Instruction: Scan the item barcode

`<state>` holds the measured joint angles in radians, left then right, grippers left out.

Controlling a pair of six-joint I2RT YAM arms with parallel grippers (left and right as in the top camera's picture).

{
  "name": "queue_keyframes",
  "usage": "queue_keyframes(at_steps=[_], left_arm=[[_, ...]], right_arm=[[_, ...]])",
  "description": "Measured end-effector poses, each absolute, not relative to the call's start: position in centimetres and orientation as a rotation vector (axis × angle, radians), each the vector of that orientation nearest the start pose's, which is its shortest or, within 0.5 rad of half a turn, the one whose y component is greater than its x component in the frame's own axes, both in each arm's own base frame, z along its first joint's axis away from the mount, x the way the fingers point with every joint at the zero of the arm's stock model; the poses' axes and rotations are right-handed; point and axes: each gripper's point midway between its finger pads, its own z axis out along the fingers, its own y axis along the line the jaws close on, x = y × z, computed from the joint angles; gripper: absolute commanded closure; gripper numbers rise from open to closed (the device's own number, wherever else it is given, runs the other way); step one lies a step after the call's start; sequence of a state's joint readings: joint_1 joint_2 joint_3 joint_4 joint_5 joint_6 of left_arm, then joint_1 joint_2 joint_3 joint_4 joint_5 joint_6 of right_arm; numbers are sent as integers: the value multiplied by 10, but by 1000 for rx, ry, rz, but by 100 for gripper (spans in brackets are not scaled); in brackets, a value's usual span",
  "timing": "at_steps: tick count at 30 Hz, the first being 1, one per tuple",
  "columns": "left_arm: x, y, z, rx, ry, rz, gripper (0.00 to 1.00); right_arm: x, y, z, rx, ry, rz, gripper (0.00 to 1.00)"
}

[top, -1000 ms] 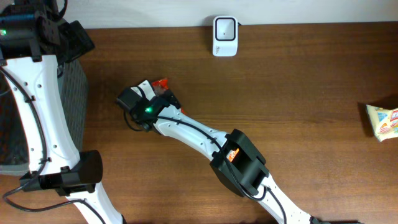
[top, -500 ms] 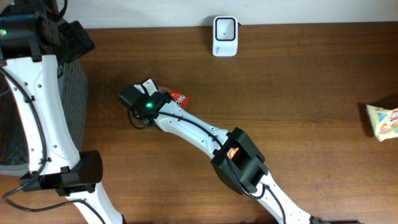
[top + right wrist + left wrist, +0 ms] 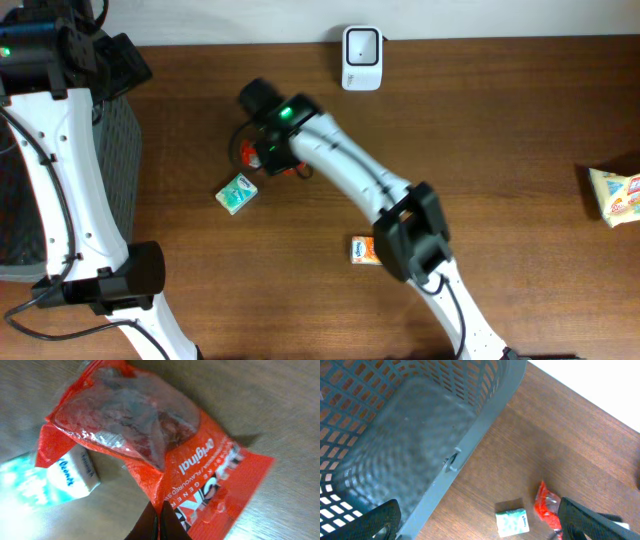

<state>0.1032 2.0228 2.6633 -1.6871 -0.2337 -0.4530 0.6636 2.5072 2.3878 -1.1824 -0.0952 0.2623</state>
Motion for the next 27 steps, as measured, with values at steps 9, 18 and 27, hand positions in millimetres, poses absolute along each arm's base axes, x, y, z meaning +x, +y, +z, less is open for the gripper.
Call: queue_keyframes(at_steps=[9,18,27], left_arm=[[410,82,337,-786,2460,175,1],[410,82,337,-786,2460,175,1],[410,82,337,-786,2460,175,1]], right_arm=[[446,298,100,-337,2935,1136,96],[441,273,94,-313,3007,1054,92],[416,281,73,-741,2997,329,23]])
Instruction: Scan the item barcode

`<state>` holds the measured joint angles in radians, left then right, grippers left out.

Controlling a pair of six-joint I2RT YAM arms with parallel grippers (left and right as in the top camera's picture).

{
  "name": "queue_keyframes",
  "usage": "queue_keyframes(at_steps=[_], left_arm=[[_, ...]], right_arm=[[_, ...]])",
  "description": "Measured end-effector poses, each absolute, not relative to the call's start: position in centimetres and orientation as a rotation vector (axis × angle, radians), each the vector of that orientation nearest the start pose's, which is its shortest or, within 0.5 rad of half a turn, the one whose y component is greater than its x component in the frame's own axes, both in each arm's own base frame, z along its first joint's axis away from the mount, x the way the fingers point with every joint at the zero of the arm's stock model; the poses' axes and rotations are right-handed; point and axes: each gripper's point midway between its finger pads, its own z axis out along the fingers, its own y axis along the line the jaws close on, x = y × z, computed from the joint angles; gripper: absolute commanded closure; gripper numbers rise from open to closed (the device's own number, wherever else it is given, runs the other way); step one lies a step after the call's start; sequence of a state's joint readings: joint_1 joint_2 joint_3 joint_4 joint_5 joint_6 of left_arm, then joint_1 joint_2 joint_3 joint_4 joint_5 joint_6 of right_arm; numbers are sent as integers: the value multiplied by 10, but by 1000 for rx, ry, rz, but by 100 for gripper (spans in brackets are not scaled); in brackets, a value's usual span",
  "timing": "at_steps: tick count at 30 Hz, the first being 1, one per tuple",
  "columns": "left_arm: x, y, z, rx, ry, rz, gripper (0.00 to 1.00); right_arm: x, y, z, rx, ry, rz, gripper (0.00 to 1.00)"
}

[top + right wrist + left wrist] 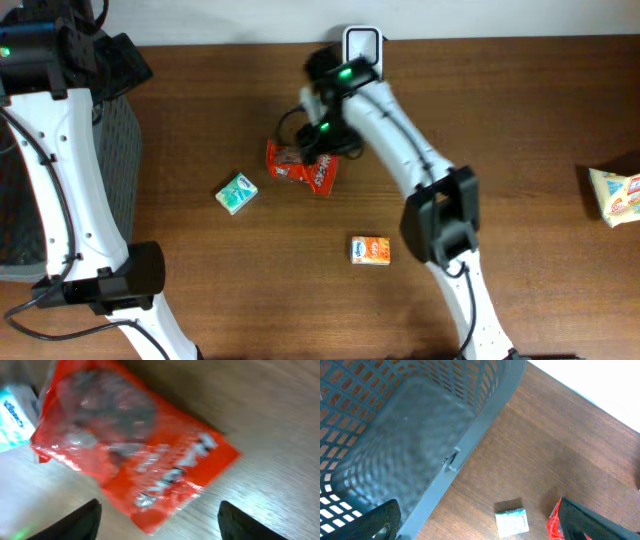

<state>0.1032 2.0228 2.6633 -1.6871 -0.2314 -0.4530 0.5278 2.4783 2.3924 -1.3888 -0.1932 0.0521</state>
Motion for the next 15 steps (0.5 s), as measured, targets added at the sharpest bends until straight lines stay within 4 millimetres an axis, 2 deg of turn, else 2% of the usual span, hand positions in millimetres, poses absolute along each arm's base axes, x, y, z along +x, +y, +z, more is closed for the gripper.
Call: queue_keyframes(at_steps=[2,5,8,11,15], left_arm=[[410,82,337,-786,2460,175,1],[410,82,337,-786,2460,175,1],[410,82,337,-786,2460,175,1],[410,82,337,-786,2460,175,1],[410,82,337,-786,2460,175,1]], right_arm=[[402,303,72,-908,2935,227,21],[379,334,71,-1171,2794,34,0],[372,350,73,-1311,2641,-182,2],[381,352,73,-1327,2536,-337,1],[397,334,58,-1322,2492,-490,2]])
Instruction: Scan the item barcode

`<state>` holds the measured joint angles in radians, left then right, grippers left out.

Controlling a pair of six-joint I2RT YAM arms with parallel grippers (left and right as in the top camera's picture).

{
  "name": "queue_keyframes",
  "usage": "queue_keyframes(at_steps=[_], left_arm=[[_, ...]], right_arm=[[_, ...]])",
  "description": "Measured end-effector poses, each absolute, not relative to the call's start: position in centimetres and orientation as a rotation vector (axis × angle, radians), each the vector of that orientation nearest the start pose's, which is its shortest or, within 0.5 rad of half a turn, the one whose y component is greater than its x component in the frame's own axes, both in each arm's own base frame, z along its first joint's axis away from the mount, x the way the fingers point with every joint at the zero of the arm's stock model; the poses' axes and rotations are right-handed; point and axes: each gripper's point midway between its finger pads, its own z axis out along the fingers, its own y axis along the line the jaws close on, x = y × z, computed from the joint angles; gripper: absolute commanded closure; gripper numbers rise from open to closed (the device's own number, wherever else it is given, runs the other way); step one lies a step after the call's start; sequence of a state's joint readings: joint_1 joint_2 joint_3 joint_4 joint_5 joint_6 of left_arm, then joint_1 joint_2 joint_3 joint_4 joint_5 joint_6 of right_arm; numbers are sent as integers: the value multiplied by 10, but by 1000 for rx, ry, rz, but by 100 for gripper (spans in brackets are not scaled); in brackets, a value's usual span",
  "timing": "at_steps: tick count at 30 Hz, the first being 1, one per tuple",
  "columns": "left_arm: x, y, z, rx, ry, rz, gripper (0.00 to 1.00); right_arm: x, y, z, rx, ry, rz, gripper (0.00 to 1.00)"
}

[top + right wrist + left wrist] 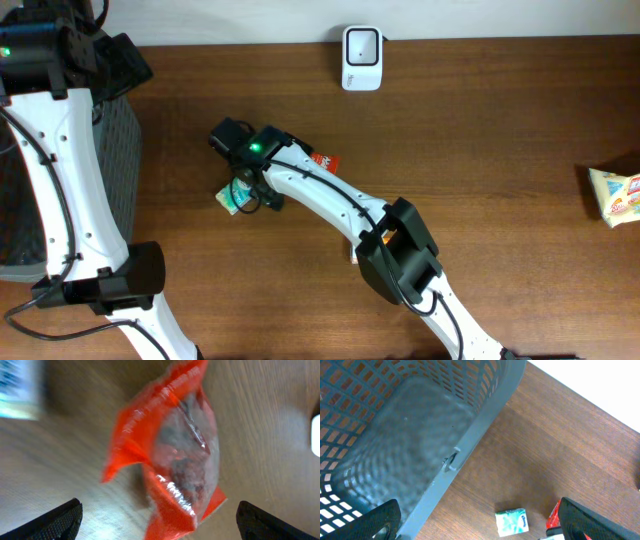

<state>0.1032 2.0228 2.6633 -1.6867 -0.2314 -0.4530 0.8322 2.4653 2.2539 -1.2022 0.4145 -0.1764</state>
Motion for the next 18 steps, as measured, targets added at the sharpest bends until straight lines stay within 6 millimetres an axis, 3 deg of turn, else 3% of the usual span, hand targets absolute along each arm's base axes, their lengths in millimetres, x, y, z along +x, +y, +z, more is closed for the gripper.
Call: queue_keyframes(at_steps=[5,6,8,13,14,16,18], left_arm=[[410,82,337,-786,2460,175,1],[410,82,337,-786,2460,175,1],[410,82,337,-786,2460,175,1],[410,82,337,-786,2460,175,1],[410,82,337,-786,2460,175,1],[411,82,336,-786,2460,175,1],[410,82,337,-786,2460,175,1]], right_arm=[[415,313,39,-1273,2503,-535,0],[419,309,36,-1261,2515,-527,5],[424,304,33,-1238,2533,-499,30],[433,300,32,-1158,2570,-435,61],[432,300,32,-1143,2577,-430,76],[432,301,31,-1114,2590,-418,92],[431,302,31,-1074,2606,-403,96]])
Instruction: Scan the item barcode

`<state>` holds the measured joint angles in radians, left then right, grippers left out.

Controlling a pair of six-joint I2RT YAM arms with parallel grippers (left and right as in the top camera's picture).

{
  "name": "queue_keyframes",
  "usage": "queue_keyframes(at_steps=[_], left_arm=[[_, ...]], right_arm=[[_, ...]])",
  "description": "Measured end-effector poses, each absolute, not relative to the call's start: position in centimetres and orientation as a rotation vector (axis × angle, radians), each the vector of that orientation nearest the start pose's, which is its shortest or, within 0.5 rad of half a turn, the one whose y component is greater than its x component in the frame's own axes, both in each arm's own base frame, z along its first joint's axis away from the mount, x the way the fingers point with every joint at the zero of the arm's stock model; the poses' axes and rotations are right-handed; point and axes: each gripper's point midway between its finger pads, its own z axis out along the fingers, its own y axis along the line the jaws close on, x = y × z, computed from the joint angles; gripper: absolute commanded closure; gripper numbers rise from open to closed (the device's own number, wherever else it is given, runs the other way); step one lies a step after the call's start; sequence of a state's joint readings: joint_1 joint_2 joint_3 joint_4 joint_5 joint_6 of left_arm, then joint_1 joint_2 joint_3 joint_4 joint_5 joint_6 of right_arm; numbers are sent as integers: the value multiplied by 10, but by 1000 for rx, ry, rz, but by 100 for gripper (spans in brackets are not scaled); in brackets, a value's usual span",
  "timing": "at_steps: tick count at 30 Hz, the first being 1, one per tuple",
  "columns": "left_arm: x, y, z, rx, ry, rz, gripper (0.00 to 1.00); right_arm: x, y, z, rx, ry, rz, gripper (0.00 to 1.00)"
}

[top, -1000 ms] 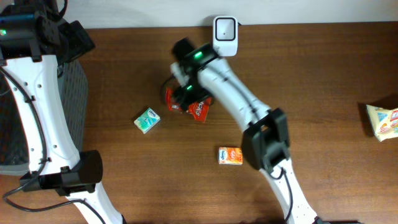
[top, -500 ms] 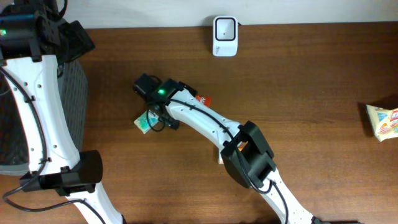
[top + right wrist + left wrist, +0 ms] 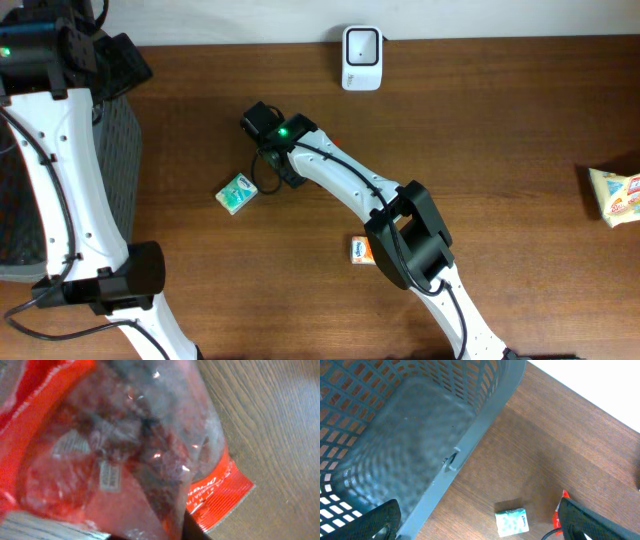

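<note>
A red snack packet (image 3: 125, 450) with a clear window fills the right wrist view, close up and crumpled, with a small white printed label (image 3: 109, 475) facing the camera. My right gripper (image 3: 185, 530) is shut on the packet's lower edge. From overhead, the right gripper (image 3: 280, 165) covers the packet at the table's middle left. The white scanner (image 3: 361, 44) stands at the far edge. My left gripper (image 3: 480, 527) is open, high over the basket's corner, holding nothing. A sliver of the packet (image 3: 559, 512) shows beside its right finger.
A grey mesh basket (image 3: 470, 435) stands at the left. A green and white tissue pack (image 3: 237, 192) lies just left of the right gripper. An orange box (image 3: 362, 250) lies nearer the front, partly under the right arm. A yellow packet (image 3: 615, 195) sits at the right edge.
My right gripper was open over the bunched red packet beside the tissue pack. It is now shut on the packet, slightly further right and back. The left arm is unchanged.
First my right gripper was shut on the red packet beside the tissue pack. Then the packet lay flat further right, with the gripper open above it. Then the gripper was open near the tissue pack, the packet bunched up. Now it grips the packet again.
</note>
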<state>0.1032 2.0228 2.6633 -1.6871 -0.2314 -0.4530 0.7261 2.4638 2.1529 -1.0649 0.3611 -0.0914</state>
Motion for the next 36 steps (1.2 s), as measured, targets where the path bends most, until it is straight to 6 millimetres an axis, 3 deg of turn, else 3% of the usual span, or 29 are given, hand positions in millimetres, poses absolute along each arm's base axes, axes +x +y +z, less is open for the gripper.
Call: queue_keyframes(at_steps=[8,11,16,18,22,27,31,33,34,36], left_arm=[[410,82,337,-786,2460,175,1],[410,82,337,-786,2460,175,1],[410,82,337,-786,2460,175,1],[410,82,337,-786,2461,174,1],[410,82,337,-786,2460,175,1],[410,82,337,-786,2460,175,1],[412,76,335,-776,2473,128,1],[413,66,332,-734,2504,63,1],[414,61,330,-702,2526,34,1],[414,46,320,-612,2594,-38,1]], right_arm=[[413,313,42,-1076,2706,-212,96],[401,325,63,-1087,2765,0,96],[396,332,118,-991,2820,557,96],[393,324,127,-927,2863,746,96],[395,309,133,-823,2911,893,96],[396,307,112,-713,2987,875,96],[420,285,81,-536,3032,581,96],[431,273,75,-477,3029,462,93],[434,266,74,-454,3031,414,87],[437,250,73,-402,3055,339,54]])
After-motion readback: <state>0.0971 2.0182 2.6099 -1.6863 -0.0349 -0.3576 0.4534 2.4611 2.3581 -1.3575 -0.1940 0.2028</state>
